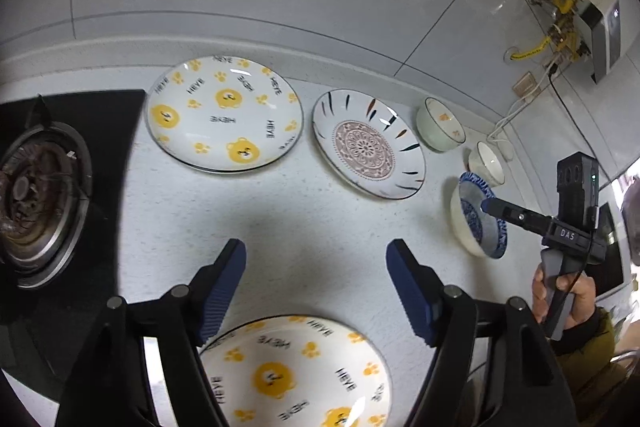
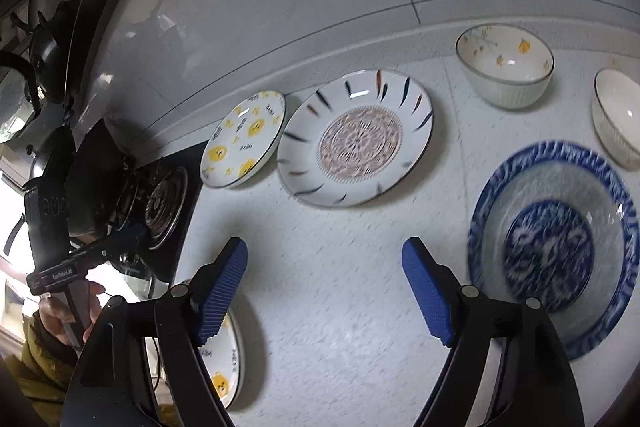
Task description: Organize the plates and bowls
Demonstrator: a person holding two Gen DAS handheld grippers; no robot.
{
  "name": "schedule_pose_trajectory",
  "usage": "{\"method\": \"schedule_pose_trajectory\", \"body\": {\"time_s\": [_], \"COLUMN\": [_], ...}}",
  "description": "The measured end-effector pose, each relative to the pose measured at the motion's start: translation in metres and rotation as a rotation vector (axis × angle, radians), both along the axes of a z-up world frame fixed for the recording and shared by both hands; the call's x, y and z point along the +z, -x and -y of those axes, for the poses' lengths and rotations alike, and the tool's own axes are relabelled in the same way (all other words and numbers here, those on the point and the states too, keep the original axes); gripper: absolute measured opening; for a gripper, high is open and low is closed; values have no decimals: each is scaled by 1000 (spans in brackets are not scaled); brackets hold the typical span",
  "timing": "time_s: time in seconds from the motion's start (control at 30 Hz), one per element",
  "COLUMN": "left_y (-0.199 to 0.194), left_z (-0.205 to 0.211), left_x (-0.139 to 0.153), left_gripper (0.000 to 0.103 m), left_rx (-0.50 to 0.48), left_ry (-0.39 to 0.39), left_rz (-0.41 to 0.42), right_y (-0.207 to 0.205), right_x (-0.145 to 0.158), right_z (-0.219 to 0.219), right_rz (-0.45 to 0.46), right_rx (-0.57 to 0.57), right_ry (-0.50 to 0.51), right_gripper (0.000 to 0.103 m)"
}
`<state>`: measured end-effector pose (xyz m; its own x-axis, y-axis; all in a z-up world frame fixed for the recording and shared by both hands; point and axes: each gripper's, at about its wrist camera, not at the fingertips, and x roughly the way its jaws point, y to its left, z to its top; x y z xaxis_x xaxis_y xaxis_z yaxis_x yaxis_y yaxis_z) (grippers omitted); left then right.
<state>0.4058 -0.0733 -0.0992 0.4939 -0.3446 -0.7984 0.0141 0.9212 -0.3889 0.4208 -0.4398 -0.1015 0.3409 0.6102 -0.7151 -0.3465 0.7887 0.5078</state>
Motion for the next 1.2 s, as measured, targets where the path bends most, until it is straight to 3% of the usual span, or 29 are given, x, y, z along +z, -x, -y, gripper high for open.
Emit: {"method": "schedule_pose_trajectory", "body": {"time_s": [0.07, 0.23, 0.47, 0.8, 1.1, 1.2], "left_y": [-13, -49, -94, -142, -173, -181], "left_z": [6, 16, 28, 48, 64, 65], "left_x": [-2, -7, -36, -85, -111, -118], "left_gripper": [72, 72, 72, 70, 70, 62], "left_rx": [6, 20, 51, 81, 82, 76], "left_ry": [26, 92, 137, 187, 173, 164], "left_rz": [-17, -49, -118, -188, -224, -218], "right_y": [-14, -53, -105, -134, -147, -151], "right_x": [3, 5, -18, -51, -65, -70], "right_z": [5, 7, 5, -7, -16, -18], "right_rz": [4, -17, -99, -153, -153, -164], "right_rx": [-4, 0, -18, 15, 20, 20], "right_ry": [2, 14, 65, 125, 159, 161], "right_gripper": [84, 84, 84, 84, 84, 84]}}
